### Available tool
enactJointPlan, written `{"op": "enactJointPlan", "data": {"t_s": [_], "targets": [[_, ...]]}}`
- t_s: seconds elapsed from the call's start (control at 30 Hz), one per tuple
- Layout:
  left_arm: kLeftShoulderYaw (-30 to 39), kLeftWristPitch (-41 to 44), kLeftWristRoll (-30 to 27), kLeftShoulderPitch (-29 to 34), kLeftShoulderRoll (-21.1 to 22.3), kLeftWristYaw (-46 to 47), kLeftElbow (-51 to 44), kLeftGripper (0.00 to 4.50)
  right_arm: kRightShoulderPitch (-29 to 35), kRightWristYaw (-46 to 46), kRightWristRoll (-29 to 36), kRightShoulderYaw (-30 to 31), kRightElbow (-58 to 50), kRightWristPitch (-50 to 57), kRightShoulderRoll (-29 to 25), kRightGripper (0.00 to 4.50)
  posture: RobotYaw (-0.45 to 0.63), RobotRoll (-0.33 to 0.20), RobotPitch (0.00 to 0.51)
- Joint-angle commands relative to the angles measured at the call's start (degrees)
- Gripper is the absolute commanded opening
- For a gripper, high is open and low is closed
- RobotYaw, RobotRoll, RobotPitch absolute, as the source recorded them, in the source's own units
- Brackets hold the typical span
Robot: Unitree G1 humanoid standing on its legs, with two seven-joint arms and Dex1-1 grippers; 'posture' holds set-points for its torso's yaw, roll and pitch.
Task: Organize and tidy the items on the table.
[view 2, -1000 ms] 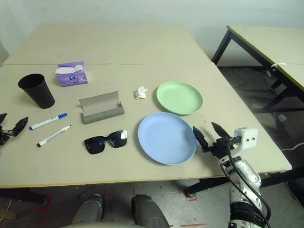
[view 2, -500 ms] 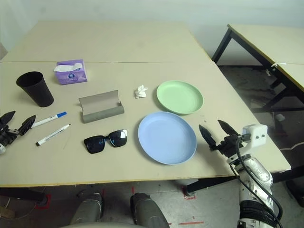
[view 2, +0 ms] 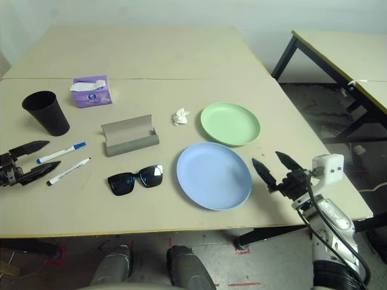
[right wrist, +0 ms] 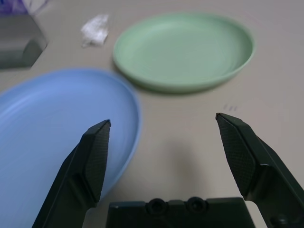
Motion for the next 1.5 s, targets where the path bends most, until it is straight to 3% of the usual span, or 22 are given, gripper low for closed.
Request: {"op": "enactJointPlan", "data": {"t_s": [0.03,0.2,0.33,0.53,0.73,0.97,1.13,1.5], "targets": [[-1.0,-1.6,1.3,-2.1,-0.8,0.0,2.3,4.50,4.8,1.5,6.5,-3.0,-8.1,12.2,-4.1,4.49,-0.13,0.000,0.124],[-2.1,-2.9,2.1,-3.4,-2.9,0.7,3.1,4.50,10.1,3.0,13.5,-5.0,-14.3,26.4,-9.4,4.49,-0.14,0.000,0.121],[-2.7,-3.7,2.5,-3.1,-4.0,1.0,2.5,4.50,9.4,2.5,18.6,-4.2,-16.8,37.1,-12.5,4.49,-0.13,0.000,0.122],[-2.0,-3.9,2.0,-2.1,-4.6,1.7,0.4,4.50,7.9,3.3,20.2,-2.3,-16.0,46.4,-16.7,4.49,-0.11,0.000,0.124],[-1.3,-3.7,1.5,0.2,-4.8,2.7,-2.1,4.50,3.5,1.7,20.2,-1.0,-11.1,52.4,-16.4,4.49,-0.09,0.000,0.119],[-1.4,-4.1,1.5,2.0,-5.3,3.8,-3.5,4.50,-3.7,-3.9,24.9,-1.9,-10.3,62.8,-12.2,4.49,-0.08,0.000,0.121],[-1.8,-3.2,1.6,2.7,-5.8,5.4,-6.1,4.50,-7.0,-6.3,24.9,-0.9,-11.1,65.2,-10.6,4.49,-0.08,0.000,0.123],[-2.2,-0.9,0.9,3.1,-6.1,7.7,-9.9,4.50,-6.8,-6.1,15.6,7.6,-12.4,56.0,-10.7,4.49,-0.07,0.000,0.123]]}}
